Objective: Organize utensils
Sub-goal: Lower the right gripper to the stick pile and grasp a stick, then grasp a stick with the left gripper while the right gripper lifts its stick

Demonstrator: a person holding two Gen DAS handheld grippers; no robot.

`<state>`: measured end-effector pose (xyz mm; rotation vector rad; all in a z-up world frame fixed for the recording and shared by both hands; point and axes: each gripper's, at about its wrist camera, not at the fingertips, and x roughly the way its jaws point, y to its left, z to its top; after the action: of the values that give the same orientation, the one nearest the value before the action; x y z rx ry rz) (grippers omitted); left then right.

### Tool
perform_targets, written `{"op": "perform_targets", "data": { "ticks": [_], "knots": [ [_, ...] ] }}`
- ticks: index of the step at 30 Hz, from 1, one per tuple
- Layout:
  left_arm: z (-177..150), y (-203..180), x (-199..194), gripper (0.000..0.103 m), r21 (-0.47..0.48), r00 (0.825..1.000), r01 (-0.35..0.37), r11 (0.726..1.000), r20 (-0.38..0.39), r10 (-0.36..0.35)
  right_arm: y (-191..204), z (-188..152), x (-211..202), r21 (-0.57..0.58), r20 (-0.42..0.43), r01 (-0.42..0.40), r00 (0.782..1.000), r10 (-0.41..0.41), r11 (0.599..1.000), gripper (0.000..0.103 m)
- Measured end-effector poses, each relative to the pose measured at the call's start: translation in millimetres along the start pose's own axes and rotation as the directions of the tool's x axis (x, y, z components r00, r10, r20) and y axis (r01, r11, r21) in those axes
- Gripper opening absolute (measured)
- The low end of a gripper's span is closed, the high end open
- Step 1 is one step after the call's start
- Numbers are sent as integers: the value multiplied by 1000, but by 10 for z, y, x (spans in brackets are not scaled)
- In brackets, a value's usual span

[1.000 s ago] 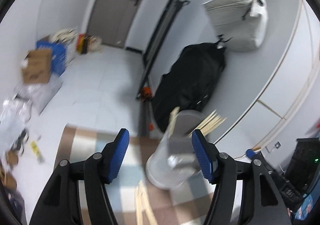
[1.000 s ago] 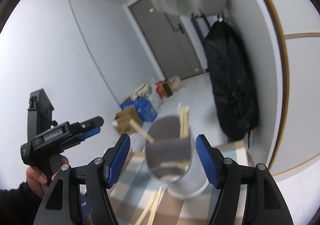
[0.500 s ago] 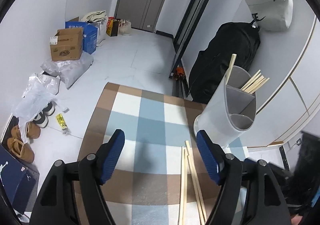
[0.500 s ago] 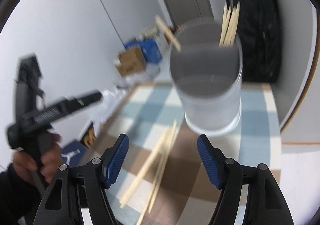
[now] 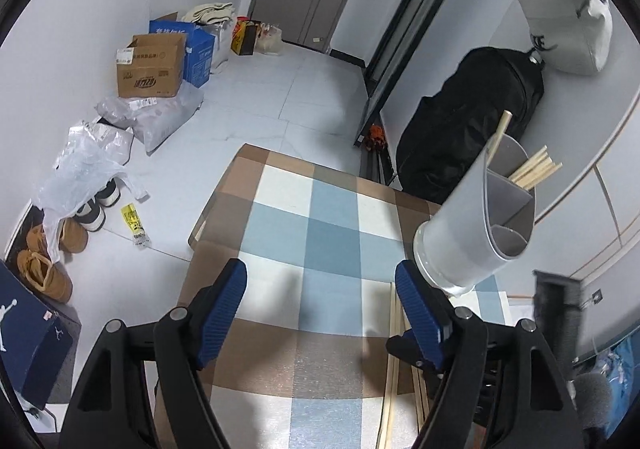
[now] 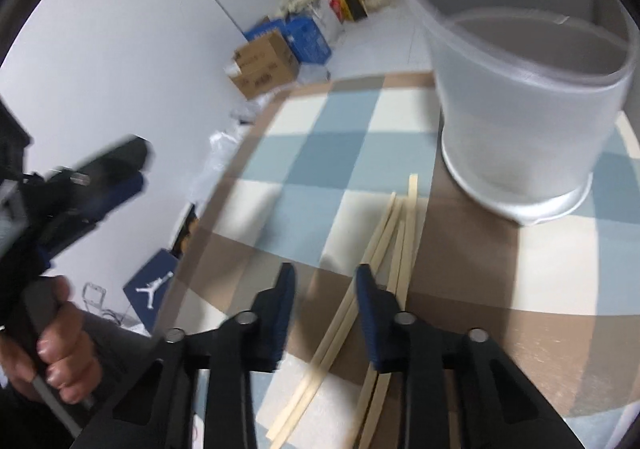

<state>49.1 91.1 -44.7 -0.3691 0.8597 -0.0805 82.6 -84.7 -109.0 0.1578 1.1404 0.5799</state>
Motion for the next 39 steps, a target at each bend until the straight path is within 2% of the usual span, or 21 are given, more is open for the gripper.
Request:
{"op": "perform_targets", "data": {
  "ticks": [4,11,14,16,17,23,27,32,39],
  "knots": [
    [31,107,13,73,-50,1000,5,999,-8,-5,-15,-10,48,12,-19,73,997,-73,997,23],
    [46,118,-8,73,-76,1000,21,997,-4,-21,74,31,122,-29,-14,107,994,-107,994,25],
    [51,138,-17,73,-79,1000,19,997,-6,-20,201,1,170,-75,-21,94,995,-96,993,21],
    [62,167,-28,73,-89,1000,21,996,-3,-21,273,-45,192,-90,-38,63,997,-67,994,11],
    [67,185,-37,73,-95,1000,17,995,-1,-18,301,-62,200,-97,-40,61,997,-66,993,10],
    [83,266,-45,73,-121,1000,17,992,0,-17,349,-15,171,-101,-28,61,998,-64,993,9],
    [88,292,-40,73,-133,1000,20,991,-3,-21,350,121,208,-84,-17,98,995,-100,992,9],
    [100,317,-34,73,-142,1000,24,990,-6,-25,396,174,352,-128,-55,140,987,-148,982,9],
    [109,348,-37,73,-156,999,30,987,-11,-32,446,182,411,-184,-64,186,977,-201,965,5]
  ]
}}
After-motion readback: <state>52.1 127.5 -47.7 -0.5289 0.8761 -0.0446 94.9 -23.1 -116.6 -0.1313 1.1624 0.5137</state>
